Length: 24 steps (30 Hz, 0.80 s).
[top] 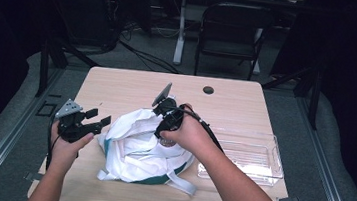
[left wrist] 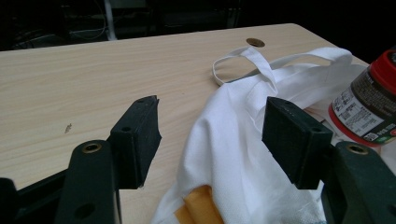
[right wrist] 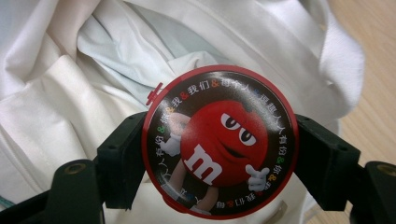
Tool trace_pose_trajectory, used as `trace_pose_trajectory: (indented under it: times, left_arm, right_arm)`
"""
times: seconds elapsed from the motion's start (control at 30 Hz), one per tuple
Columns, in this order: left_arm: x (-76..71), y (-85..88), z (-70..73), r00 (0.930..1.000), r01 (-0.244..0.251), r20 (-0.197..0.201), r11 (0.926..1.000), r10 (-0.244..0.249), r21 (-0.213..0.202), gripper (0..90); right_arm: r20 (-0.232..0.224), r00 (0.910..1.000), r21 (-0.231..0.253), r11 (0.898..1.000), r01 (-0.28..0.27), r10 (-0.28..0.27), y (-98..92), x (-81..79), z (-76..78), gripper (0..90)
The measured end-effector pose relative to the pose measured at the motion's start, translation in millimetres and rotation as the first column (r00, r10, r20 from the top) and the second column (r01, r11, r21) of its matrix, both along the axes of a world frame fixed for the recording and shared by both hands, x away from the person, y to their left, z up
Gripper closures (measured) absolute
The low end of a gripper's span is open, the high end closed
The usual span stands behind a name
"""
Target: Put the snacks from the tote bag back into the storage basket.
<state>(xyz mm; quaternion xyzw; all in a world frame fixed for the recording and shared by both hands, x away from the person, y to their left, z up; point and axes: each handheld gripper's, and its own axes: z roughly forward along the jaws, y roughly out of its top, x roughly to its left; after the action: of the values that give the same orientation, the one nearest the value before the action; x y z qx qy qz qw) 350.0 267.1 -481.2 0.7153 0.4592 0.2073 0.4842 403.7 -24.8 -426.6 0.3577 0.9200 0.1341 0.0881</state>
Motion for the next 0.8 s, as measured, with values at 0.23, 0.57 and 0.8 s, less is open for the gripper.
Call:
trace_pose_trajectory:
  times: [0.23,0.57,0.8]
  left_arm:
    - [-0.6,0.2,0.4,1.0,-0.002,0.009,1.0,0.003,-0.008,36.7]
    - [-0.4,-0.2,0.0,1.0,-0.002,0.004,1.0,0.002,-0.006,36.7]
    - [-0.6,0.0,0.2,1.0,-0.002,0.0,1.0,0.002,-0.004,36.7]
  right_arm:
    - [0.002,0.9999,0.005,1.0,0.01,-0.01,-4.5,-2.3,14.7,25.6]
    - [0.021,0.9998,0.008,1.0,-0.003,0.003,-12.9,-8.2,35.5,25.5]
    - [0.031,0.9994,0.027,0.999,-0.018,0.017,-15.8,-14.6,45.8,25.6]
